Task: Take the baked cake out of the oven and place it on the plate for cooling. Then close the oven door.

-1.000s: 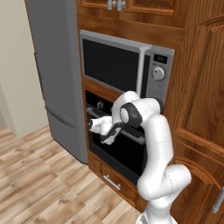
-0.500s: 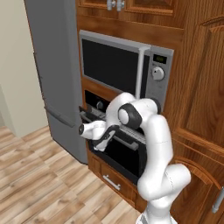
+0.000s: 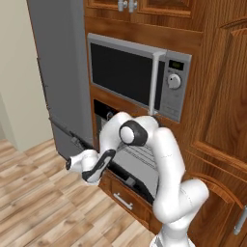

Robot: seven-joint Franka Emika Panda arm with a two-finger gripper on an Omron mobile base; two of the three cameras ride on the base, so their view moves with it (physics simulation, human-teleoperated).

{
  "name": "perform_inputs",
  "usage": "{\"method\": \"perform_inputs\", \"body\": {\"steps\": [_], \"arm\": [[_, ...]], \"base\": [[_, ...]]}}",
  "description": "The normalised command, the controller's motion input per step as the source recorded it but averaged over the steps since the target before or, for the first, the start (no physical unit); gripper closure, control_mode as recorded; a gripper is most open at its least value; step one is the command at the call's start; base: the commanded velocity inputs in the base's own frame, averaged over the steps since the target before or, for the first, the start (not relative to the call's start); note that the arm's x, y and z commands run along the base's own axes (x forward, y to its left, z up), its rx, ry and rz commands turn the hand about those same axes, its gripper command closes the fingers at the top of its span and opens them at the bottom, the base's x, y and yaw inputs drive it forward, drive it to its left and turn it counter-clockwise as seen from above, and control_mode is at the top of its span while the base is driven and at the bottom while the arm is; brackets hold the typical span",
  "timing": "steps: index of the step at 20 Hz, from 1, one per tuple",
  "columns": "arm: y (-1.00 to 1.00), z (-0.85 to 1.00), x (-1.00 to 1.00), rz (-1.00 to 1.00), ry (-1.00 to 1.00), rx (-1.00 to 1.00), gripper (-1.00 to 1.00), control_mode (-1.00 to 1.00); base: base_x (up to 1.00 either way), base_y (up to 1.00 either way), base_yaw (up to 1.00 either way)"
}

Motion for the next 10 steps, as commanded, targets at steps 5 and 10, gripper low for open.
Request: {"method": "perform_inputs", "body": {"steps": [5, 10], "arm": [[0.72, -0.66, -0.20, 0.06, 0.07, 0.00, -1.00, -1.00], [0.34, -0.04, -0.47, 0.03, 0.00, 0.00, -1.00, -1.00]], "base": [[0.00, 0.00, 0.00], [0.00, 0.00, 0.00]]}}
